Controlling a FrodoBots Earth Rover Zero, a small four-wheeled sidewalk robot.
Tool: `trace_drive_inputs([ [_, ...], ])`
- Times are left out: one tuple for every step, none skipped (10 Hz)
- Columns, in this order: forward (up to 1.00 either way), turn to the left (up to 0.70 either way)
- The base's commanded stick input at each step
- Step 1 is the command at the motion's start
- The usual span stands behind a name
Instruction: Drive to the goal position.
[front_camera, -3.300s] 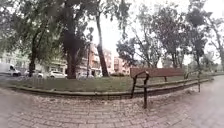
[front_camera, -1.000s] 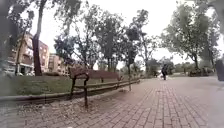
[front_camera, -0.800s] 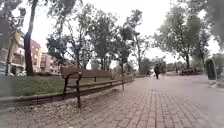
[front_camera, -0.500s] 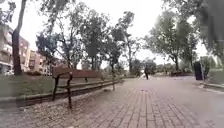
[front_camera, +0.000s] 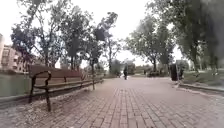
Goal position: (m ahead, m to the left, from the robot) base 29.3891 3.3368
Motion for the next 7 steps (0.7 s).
trace_drive_inputs([
  [0.0, -0.25],
  [0.04, -0.01],
  [0.22, 0.01],
  [0.46, 0.01],
  [0.7, 0.01],
  [0.7, 0.01],
  [0.7, 0.01],
])
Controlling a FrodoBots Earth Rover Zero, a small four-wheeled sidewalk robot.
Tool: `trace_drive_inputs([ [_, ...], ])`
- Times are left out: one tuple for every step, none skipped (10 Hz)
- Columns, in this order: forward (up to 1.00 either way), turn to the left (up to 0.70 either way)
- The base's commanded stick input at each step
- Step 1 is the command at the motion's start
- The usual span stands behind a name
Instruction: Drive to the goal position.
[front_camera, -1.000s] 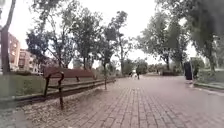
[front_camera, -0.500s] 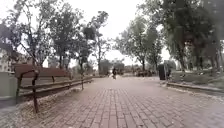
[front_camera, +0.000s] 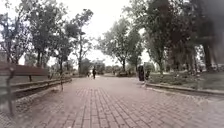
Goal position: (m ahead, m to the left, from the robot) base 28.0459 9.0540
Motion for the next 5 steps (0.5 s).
trace_drive_inputs([
  [0.7, 0.01],
  [0.7, 0.01],
  [0.7, 0.01],
  [0.7, 0.01],
  [0.7, 0.01],
])
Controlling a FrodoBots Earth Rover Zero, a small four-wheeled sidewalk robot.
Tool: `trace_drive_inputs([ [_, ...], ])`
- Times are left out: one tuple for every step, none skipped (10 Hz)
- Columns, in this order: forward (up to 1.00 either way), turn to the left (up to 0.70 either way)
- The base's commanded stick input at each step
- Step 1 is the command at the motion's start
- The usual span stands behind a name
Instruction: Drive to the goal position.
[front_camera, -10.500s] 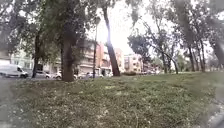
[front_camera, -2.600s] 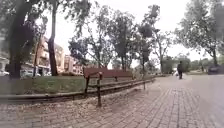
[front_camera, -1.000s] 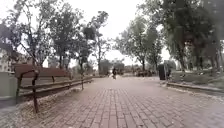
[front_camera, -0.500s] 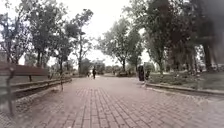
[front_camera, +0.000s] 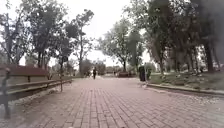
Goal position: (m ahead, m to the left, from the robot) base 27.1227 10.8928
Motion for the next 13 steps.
trace_drive_inputs([
  [0.7, 0.01],
  [0.7, 0.01],
  [0.7, 0.01],
  [0.7, 0.01],
  [0.7, 0.01],
  [0.7, 0.01],
  [0.7, 0.01],
  [0.7, 0.01],
  [0.7, 0.08],
  [0.7, 0.24],
  [0.7, 0.33],
  [0.7, 0.36],
  [0.7, 0.28],
])
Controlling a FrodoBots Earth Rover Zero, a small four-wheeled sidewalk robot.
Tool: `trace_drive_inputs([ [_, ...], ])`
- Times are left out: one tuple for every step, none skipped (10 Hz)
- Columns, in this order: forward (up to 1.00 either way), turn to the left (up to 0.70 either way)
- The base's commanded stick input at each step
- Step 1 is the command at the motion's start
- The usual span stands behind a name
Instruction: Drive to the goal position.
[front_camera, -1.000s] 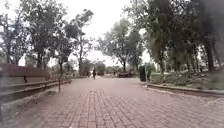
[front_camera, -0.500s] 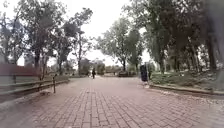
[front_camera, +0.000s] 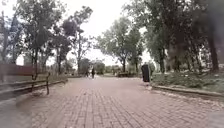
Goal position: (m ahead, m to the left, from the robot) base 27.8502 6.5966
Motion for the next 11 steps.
trace_drive_inputs([
  [0.7, 0.1],
  [0.7, 0.01],
  [0.7, 0.01],
  [0.7, 0.01],
  [0.7, 0.01],
  [0.7, 0.01],
  [0.7, 0.01],
  [0.7, 0.01],
  [0.7, 0.01],
  [0.7, 0.01],
  [0.7, 0.21],
])
